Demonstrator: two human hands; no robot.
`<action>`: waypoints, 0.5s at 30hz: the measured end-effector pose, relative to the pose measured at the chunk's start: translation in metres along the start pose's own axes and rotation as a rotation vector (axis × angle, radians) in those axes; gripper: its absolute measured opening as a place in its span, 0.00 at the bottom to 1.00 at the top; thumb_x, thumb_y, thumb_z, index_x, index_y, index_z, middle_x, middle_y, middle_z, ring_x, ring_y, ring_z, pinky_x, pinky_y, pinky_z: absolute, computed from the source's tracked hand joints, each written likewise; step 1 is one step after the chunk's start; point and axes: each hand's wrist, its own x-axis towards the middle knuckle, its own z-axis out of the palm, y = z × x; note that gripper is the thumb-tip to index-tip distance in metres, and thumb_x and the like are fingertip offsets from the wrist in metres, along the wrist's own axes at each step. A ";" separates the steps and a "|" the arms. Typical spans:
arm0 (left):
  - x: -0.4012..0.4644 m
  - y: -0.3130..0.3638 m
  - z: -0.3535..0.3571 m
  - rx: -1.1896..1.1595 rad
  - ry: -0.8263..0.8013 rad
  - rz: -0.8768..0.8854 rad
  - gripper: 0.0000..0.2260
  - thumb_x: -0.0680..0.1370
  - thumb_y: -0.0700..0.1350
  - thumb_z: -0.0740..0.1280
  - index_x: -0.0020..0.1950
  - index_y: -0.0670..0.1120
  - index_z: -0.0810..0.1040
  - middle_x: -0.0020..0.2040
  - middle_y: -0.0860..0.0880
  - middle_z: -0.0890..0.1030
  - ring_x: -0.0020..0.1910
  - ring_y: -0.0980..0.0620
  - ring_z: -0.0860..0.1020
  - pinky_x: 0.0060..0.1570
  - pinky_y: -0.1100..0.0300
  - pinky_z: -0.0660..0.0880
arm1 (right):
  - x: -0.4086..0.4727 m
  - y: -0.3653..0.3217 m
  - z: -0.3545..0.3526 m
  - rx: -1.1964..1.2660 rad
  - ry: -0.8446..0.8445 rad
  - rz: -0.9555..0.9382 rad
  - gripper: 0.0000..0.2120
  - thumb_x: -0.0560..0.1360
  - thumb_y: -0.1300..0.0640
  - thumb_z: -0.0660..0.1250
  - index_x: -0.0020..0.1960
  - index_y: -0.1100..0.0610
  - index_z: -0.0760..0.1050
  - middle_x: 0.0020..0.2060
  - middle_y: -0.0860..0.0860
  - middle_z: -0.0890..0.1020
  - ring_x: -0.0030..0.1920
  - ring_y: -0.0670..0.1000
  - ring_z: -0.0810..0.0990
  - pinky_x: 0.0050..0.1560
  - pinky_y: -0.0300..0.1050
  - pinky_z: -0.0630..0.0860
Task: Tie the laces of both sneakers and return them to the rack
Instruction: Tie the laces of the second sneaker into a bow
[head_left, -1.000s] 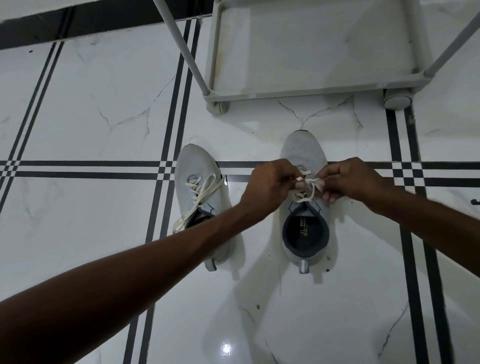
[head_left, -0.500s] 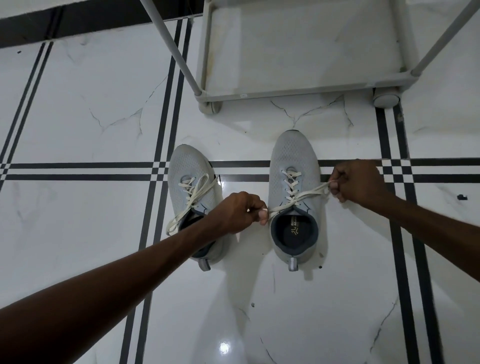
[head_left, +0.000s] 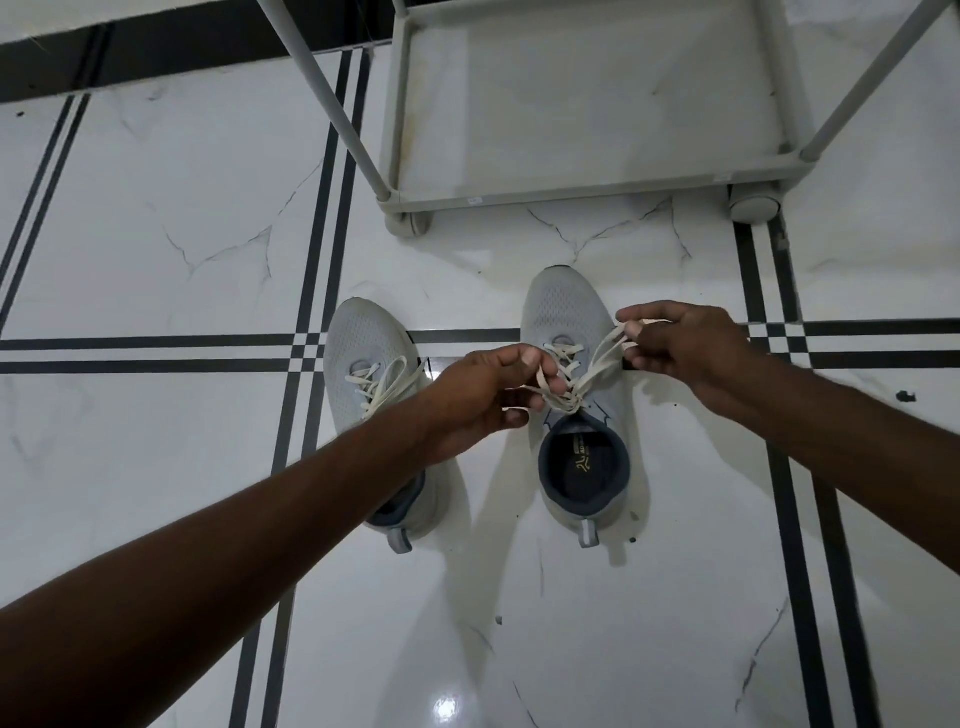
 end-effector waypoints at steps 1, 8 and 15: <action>0.001 -0.001 -0.001 -0.040 -0.017 -0.028 0.12 0.84 0.47 0.59 0.46 0.47 0.79 0.45 0.48 0.83 0.36 0.55 0.74 0.31 0.66 0.68 | 0.001 0.000 0.000 0.030 -0.005 0.037 0.10 0.77 0.65 0.69 0.58 0.63 0.80 0.41 0.55 0.83 0.37 0.50 0.81 0.41 0.37 0.83; 0.002 -0.013 -0.009 -0.012 -0.065 -0.116 0.13 0.85 0.45 0.57 0.43 0.47 0.75 0.38 0.49 0.77 0.30 0.56 0.70 0.26 0.67 0.64 | 0.006 -0.003 0.002 0.213 -0.055 0.283 0.08 0.82 0.61 0.61 0.48 0.59 0.77 0.40 0.53 0.80 0.31 0.44 0.77 0.24 0.30 0.72; 0.004 -0.021 -0.008 0.284 0.019 -0.050 0.15 0.85 0.47 0.59 0.42 0.47 0.79 0.32 0.50 0.75 0.27 0.56 0.70 0.31 0.64 0.65 | 0.011 -0.002 0.006 0.413 -0.090 0.411 0.09 0.82 0.66 0.52 0.48 0.59 0.69 0.35 0.55 0.79 0.21 0.43 0.72 0.17 0.31 0.67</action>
